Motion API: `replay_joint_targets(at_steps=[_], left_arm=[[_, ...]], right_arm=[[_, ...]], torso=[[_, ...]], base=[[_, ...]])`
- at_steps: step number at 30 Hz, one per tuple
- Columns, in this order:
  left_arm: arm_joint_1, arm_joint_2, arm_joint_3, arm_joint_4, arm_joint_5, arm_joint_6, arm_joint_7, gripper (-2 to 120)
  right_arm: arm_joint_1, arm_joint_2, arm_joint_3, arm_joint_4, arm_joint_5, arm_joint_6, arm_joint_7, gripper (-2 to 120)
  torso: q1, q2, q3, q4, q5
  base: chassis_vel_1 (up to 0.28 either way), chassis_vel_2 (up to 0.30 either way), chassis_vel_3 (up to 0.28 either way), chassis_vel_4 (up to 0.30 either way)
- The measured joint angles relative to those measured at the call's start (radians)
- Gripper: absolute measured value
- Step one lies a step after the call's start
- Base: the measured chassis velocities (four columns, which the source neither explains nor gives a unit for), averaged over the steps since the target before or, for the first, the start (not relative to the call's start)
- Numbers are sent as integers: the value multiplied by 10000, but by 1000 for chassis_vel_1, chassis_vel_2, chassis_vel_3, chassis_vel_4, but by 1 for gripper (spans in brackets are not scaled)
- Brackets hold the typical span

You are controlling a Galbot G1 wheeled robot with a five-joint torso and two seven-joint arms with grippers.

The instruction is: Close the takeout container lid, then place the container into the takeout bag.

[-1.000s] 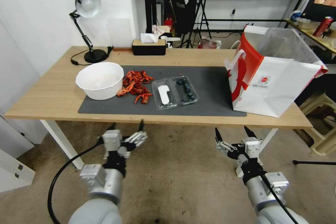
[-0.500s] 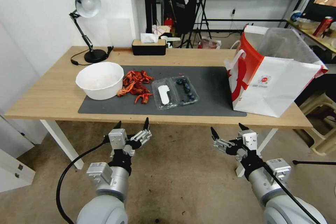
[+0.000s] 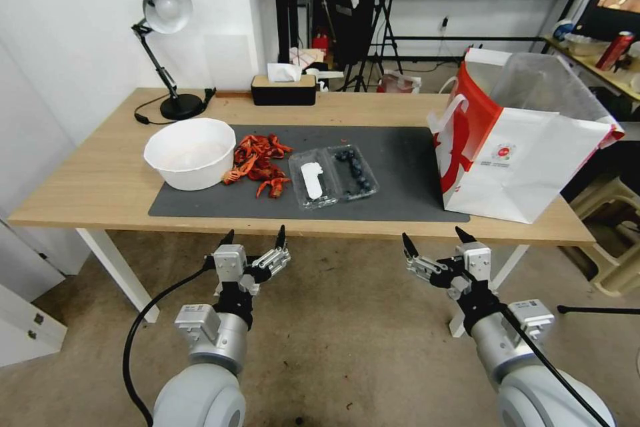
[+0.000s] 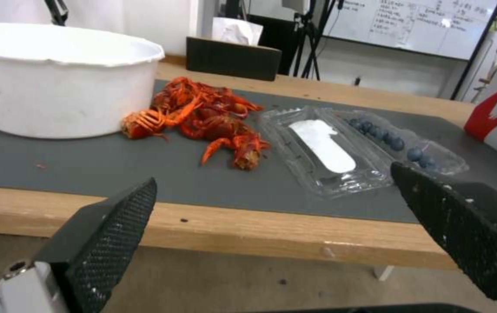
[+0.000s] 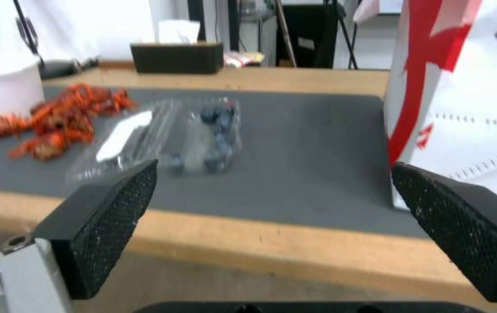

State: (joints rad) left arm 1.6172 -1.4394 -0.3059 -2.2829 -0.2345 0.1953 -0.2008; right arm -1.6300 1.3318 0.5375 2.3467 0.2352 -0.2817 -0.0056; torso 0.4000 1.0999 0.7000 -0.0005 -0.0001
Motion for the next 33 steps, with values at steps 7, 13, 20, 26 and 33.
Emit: replay_joint_targets(at_steps=[7, 13, 20, 26, 33], left_arm=[[26, -48, -58, 58, -3, -40, 0, 100], [185, -109, -195, 57, 59, -188, 6, 100], [283, -191, -262, 44, 135, -242, 17, 100], [362, -220, -356, 23, 162, -275, 50, 100], [427, -252, -451, 14, 158, -346, 66, 100]], right_arm=[[1365, -670, -319, -1031, 1162, 279, 114, 100], [2887, -1586, -809, -2398, 2387, 651, 353, 100], [3943, -2110, -1299, -2968, 2969, 483, 641, 100], [5565, -2416, -2321, -3326, 3482, -1127, 1772, 100], [7094, -2460, -3254, -3798, 4040, -3238, 3168, 100]], torso=[[0, 0, 1, 6, 1], [0, 0, 1, 6, 2], [0, 0, 1, 5, 1], [1, 0, 1, 6, 0], [0, 0, 0, 4, 0]], base=[[0, 0, 0, 0], [0, 0, 0, 0], [0, 0, 0, 0], [0, 0, 0, 0], [0, 0, 0, 0]])
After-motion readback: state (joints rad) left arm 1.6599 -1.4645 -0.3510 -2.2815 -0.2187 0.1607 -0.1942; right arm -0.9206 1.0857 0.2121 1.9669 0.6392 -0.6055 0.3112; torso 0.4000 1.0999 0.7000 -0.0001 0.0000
